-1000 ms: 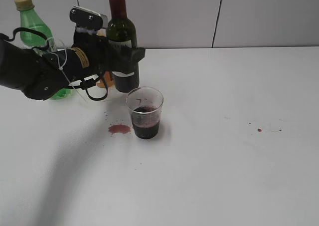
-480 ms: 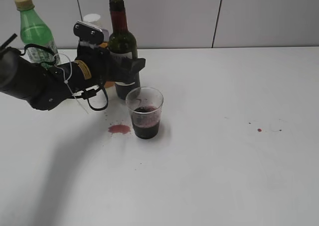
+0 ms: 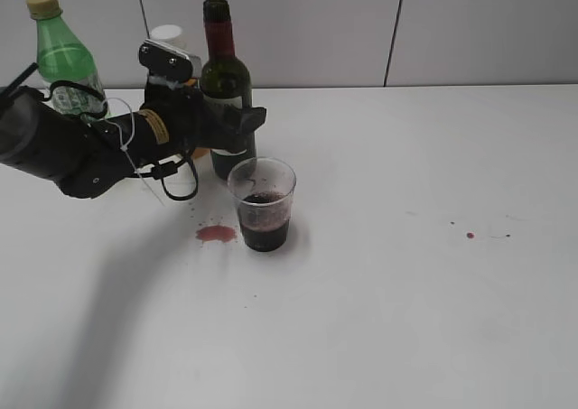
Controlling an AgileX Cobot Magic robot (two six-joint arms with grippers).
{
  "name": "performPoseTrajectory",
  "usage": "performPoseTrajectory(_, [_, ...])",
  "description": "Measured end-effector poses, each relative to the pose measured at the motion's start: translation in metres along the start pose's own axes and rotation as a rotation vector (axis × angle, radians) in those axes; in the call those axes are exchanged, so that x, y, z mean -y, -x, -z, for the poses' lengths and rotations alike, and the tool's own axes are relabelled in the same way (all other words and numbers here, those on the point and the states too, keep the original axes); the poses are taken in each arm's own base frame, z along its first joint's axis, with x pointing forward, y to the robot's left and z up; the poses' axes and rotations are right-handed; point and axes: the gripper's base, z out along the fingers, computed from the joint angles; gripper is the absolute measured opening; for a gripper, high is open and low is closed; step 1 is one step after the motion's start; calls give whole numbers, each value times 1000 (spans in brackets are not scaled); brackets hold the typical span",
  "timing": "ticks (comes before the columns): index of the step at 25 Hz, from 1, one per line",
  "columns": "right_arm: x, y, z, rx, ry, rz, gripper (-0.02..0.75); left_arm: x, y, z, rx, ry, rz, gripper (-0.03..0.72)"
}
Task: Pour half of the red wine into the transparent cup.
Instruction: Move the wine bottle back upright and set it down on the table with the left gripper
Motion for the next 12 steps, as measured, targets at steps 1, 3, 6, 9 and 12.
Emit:
performPoseTrajectory(1, [0,0,0,0,0,0,589,0,0,0,-1,-4,-4,534])
performPoseTrajectory(3, [0,0,0,0,0,0,589,1,0,0,-2,-11,-9,534])
performPoseTrajectory(6, [0,0,0,0,0,0,589,1,0,0,-3,-12,-11,534])
performPoseTrajectory(9, [0,0,0,0,0,1,589,1,-1,0,-8,-13,-13,534])
performPoseTrajectory(12, [0,0,0,0,0,1,589,2,-2,0,-26,-18,-20,534])
